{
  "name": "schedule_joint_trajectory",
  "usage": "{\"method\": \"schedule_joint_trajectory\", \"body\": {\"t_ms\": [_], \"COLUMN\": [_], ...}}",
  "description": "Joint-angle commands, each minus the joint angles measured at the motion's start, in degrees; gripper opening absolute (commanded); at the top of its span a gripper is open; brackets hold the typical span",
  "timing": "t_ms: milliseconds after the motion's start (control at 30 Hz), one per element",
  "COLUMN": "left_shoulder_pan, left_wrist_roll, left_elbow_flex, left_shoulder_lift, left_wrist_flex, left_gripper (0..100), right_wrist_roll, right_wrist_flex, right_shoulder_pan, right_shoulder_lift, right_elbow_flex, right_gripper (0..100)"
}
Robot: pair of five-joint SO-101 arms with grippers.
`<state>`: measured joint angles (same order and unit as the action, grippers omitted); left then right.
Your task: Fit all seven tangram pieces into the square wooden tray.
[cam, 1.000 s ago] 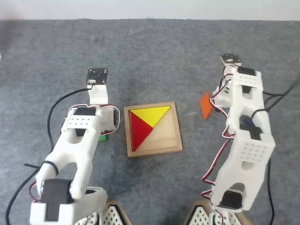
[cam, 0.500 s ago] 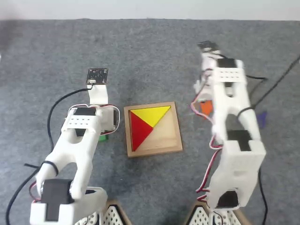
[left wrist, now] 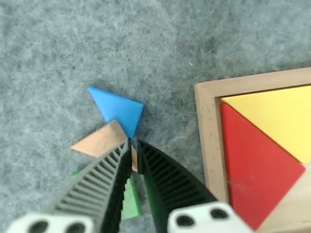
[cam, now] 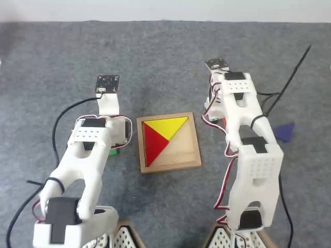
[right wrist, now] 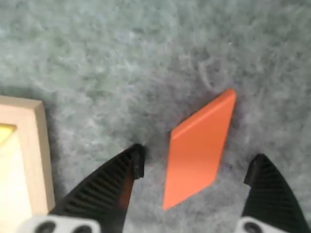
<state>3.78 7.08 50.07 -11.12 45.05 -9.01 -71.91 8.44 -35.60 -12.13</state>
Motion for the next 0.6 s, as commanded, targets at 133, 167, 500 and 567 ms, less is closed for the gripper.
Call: {"method": "schedule_joint_trajectory", "body": {"t_ms": [133, 167, 500, 567], "left_shoulder_pan": [-0.1, -0.1, 0.0, 0.0], "left_wrist_roll": [-0.8, -0.8, -0.8, -0.8], "left_elbow_flex": [-0.6, -0.6, -0.5, -0.5], "left_shoulder_lift": [-0.4, -0.4, -0.4, -0.4], "left_wrist_flex": [0.4, 0.4, 0.4, 0.4], "left_gripper": [2, 2, 2, 2], "right_wrist_roll": [2.5, 2.2, 2.0, 2.0], "right_wrist_flex": [0.1, -0.5, -0.7, -0.7], "right_shoulder_pan": [1.5, 2.2, 7.8, 6.7], "right_shoulder_lift": [6.1, 7.6, 5.4, 3.5], "right_elbow_flex": [-0.5, -0.5, -0.4, -0.4], "right_gripper": [34.3, 34.3, 34.3, 34.3]}}
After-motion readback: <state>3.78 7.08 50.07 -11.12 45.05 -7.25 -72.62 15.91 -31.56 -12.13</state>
